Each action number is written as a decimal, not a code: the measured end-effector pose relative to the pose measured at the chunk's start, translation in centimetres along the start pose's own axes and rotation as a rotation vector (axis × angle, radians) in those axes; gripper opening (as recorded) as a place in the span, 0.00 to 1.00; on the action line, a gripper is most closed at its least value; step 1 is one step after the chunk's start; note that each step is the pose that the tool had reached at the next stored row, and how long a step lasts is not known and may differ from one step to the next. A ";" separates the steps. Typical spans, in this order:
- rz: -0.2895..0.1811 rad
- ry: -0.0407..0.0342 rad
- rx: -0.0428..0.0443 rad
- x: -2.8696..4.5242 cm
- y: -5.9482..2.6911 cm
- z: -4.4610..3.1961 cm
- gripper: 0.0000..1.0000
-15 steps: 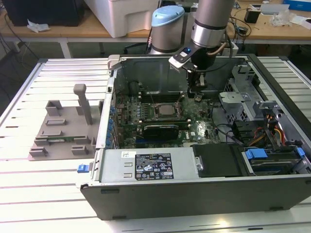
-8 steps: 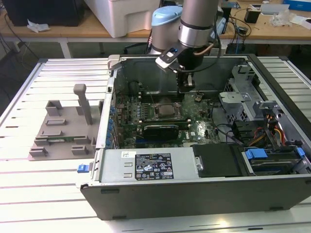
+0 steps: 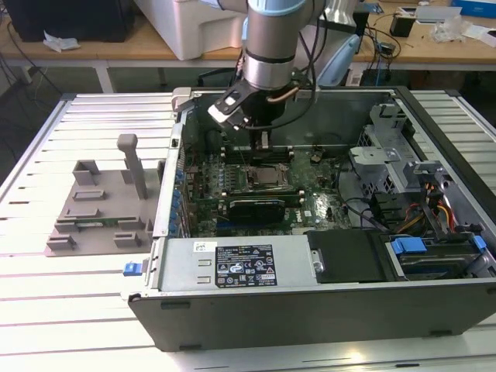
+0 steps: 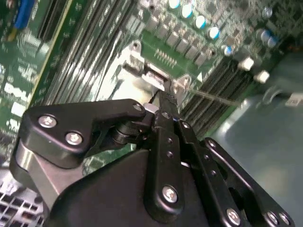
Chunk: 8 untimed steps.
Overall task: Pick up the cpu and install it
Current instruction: 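Close the cpu cover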
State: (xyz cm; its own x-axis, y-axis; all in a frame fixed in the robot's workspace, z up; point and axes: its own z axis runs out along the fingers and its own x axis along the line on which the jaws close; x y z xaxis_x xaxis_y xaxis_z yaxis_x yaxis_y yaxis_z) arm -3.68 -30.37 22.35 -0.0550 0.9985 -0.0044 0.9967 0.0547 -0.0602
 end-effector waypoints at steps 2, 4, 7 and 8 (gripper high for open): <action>0.000 0.0005 -0.0003 -0.20 -0.49 0.63 0.11; 0.000 0.0002 -0.0001 -0.25 -0.70 1.38 0.11; 0.000 0.0010 -0.0002 -0.26 -0.59 1.85 0.11; 0.000 0.0010 -0.0001 -0.27 -0.29 1.89 0.11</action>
State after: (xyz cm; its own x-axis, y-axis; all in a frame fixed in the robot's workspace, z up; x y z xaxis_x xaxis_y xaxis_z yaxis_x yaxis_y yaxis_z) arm -4.06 -30.68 20.48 -0.0548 0.9985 -0.0034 0.9967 0.0545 -0.0601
